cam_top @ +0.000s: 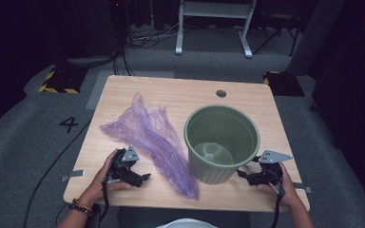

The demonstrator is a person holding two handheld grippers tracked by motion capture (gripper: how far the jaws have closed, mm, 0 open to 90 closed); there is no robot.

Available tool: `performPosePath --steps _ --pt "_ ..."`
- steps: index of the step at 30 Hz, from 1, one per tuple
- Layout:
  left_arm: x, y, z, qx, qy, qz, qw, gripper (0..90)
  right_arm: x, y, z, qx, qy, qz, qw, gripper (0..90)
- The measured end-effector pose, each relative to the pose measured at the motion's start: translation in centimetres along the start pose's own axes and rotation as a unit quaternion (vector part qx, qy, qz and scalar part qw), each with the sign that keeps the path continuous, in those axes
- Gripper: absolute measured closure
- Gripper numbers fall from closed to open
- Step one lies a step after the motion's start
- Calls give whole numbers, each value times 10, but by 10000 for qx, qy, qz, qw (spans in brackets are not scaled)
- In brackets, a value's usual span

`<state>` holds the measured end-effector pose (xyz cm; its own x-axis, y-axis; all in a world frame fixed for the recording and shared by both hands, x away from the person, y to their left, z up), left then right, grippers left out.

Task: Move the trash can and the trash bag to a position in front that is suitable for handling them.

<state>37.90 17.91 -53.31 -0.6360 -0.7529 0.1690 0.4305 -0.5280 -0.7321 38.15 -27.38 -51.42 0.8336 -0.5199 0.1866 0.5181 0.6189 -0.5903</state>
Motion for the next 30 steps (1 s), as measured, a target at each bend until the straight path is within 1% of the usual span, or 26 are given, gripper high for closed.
performPosePath --steps 1,3,4,5,6,8,12,15,17,18,19,21,22,25,27,28,29,30 --pt "2 0 1 41 20 -22 10000 33 0 0 0 -1 17 -28 10000 211" --pt "7 0 2 101 88 -111 9998 136 0 1 1 1 1 -36 10000 215" --pt "12 1 4 83 216 -96 9997 176 0 1 1 -5 3 -30 10000 216" --pt "12 1 4 83 216 -96 9997 148 0 1 1 -5 3 -30 10000 216" --pt "15 2 5 94 274 -95 9995 166 0 2 0 -2 10 -12 10000 221" --pt "21 3 7 174 362 -166 9991 153 0 3 -1 -40 16 -12 10000 223" --pt "27 5 12 257 364 -238 9987 157 1 5 -3 -93 9 -31 10000 225" --pt "27 5 17 393 236 -224 9987 163 3 4 -6 -127 45 -79 9999 227" --pt "27 4 20 489 167 -230 9984 163 6 5 -8 -177 46 -174 9997 231" --pt "26 4 21 536 141 -172 9983 165 8 5 -11 -218 57 -233 9995 236" --pt "25 3 23 601 96 -130 9981 165 8 5 -11 -218 57 -233 9995 236" --pt "24 2 26 690 76 -165 9975 166 10 6 -13 -273 84 -301 9991 238" --pt "23 2 29 769 38 -141 9969 162 12 5 -14 -313 79 -348 9989 238" --pt "22 3 32 772 -4 -166 9969 165 13 5 -15 -321 79 -406 9986 240" --pt "18 6 36 783 -80 -154 9968 165 16 4 -17 -385 93 -490 9980 240" --pt "17 7 37 788 -100 -91 9968 166 17 4 -17 -407 107 -507 9978 239" --pt "17 7 37 788 -100 -91 9968 167 17 4 -17 -407 107 -507 9978 239" --pt "14 8 40 846 -179 18 9963 167 18 4 -18 -493 103 -573 9971 240"
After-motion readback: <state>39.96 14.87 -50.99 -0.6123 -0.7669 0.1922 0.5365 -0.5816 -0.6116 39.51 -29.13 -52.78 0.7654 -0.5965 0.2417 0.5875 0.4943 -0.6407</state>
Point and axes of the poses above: each handheld gripper's, and its own axes: y roughly forward along the jaws, z roughly out of its top, x roughly to its right, the point moved 4 cm from there along y, roughly forward along the jaws, and after that the axes turned 14 degrees about -y, right-handed, at the moved point
